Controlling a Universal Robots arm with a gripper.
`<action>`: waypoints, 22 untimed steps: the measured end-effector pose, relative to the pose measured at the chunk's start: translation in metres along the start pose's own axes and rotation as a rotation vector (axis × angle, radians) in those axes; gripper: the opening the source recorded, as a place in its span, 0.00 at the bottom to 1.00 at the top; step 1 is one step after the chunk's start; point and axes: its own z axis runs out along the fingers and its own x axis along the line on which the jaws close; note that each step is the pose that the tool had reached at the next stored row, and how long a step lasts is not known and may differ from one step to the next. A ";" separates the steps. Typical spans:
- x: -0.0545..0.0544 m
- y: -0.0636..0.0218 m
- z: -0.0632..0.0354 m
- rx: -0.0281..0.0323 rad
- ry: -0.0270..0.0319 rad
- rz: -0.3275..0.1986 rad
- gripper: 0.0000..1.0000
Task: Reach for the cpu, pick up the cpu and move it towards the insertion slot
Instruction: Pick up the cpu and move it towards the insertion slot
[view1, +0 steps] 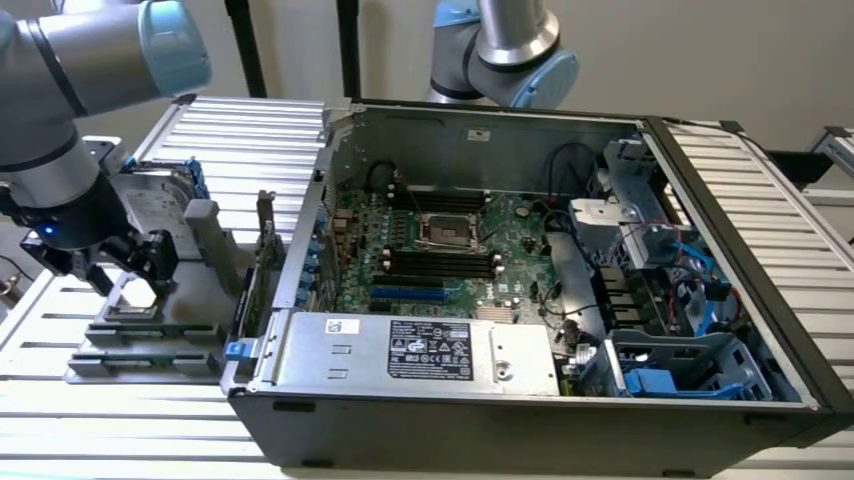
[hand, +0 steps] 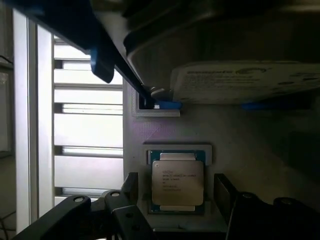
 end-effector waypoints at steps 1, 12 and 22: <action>0.000 0.0000 0.0003 0.0018 0.0001 0.000 0.71; -0.002 0.0026 0.0034 0.0152 0.0002 0.000 0.71; -0.002 0.0046 0.0056 0.0188 0.0004 0.000 0.71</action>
